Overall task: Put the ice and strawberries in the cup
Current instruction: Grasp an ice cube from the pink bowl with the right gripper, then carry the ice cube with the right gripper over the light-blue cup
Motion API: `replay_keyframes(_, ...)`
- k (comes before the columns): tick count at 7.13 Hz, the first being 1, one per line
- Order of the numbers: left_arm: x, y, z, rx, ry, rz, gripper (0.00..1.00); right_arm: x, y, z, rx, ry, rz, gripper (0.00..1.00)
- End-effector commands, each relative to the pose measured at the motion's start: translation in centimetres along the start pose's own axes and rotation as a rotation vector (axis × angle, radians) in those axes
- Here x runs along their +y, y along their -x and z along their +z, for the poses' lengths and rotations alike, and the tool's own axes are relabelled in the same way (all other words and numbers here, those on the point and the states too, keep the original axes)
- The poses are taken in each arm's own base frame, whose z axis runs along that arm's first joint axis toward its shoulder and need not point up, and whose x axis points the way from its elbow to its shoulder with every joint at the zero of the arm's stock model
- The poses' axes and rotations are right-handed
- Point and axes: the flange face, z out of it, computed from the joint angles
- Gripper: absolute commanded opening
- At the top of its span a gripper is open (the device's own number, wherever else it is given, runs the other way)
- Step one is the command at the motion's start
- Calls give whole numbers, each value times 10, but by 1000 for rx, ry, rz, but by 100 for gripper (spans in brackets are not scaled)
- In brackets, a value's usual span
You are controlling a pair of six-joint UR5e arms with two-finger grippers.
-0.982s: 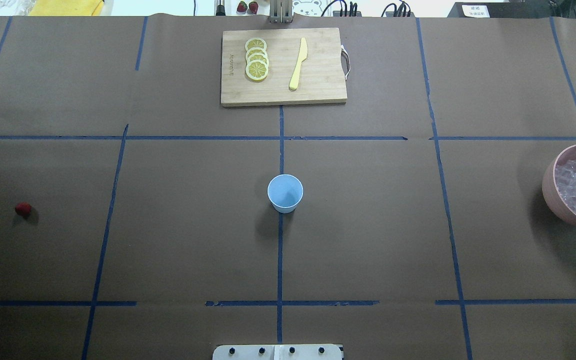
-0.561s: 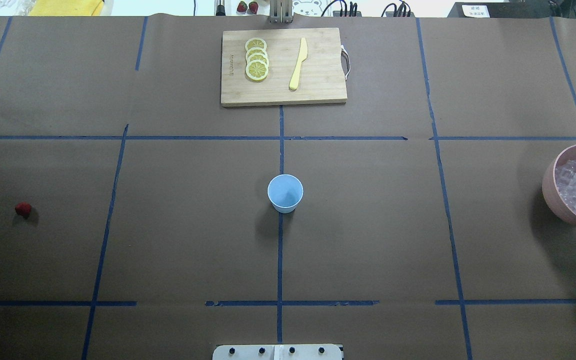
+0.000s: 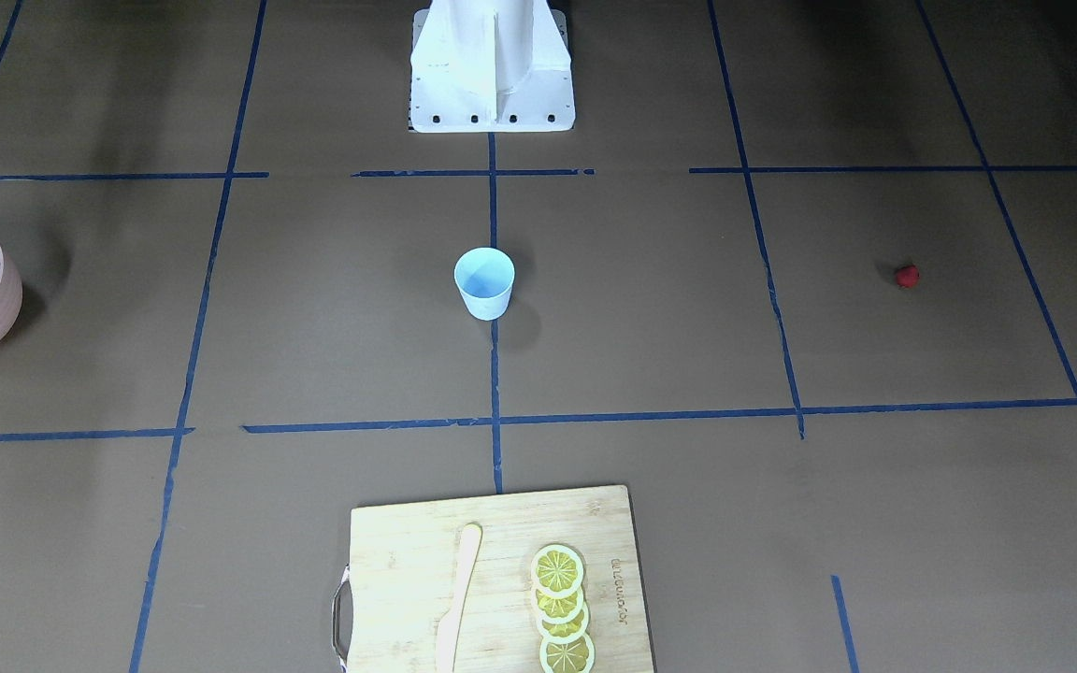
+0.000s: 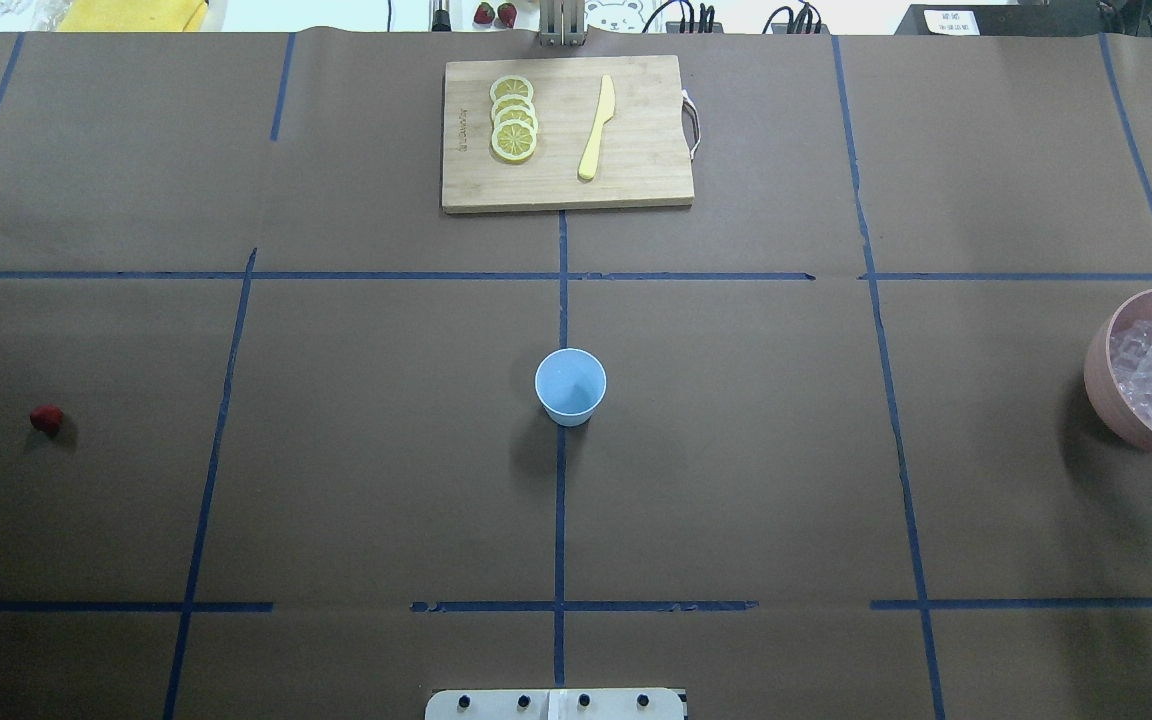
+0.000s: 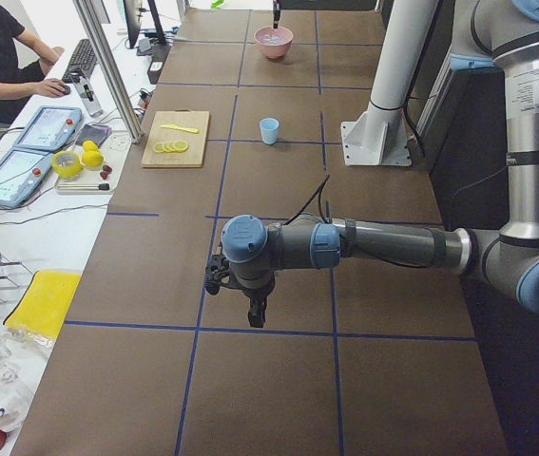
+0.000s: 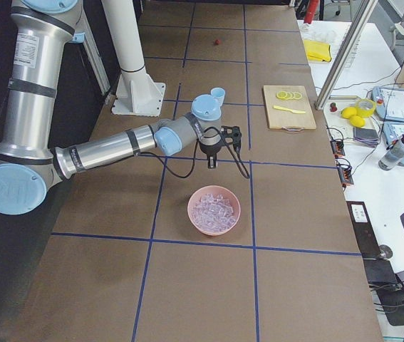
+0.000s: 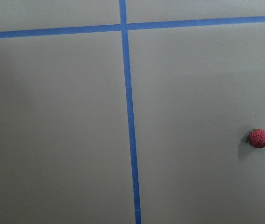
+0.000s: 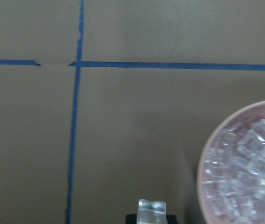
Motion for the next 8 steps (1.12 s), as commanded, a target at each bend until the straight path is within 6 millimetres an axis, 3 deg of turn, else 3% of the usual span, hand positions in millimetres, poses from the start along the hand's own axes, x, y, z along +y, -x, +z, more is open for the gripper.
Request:
replay_keyframes(1,0,-1,-1,5,-3,3,100,-10,124,16,-107,29,161,0)
replay_keyframes(2,1,-2,-1,3,-4,6,100,-10,181,26,-145,36,206,0)
replay_keyframes(3,2,-2,-1,3,-3,3,100,-1,255,49,-178,44,254,0)
replay_keyframes(4,2,-1,-1,3,-2,4,100,-8,318,67,-207,43,320,0)
replay_keyframes(6,2,-2,-1,6,-2,1,100,-12,401,111,-189,-10,384,1)
replay_keyframes(7,2,-3,-1,12,-4,3,100,-17,427,131,-176,-11,410,1)
replay_keyframes(8,1,-4,-2,12,-6,5,100,-19,439,140,-169,-2,419,2)
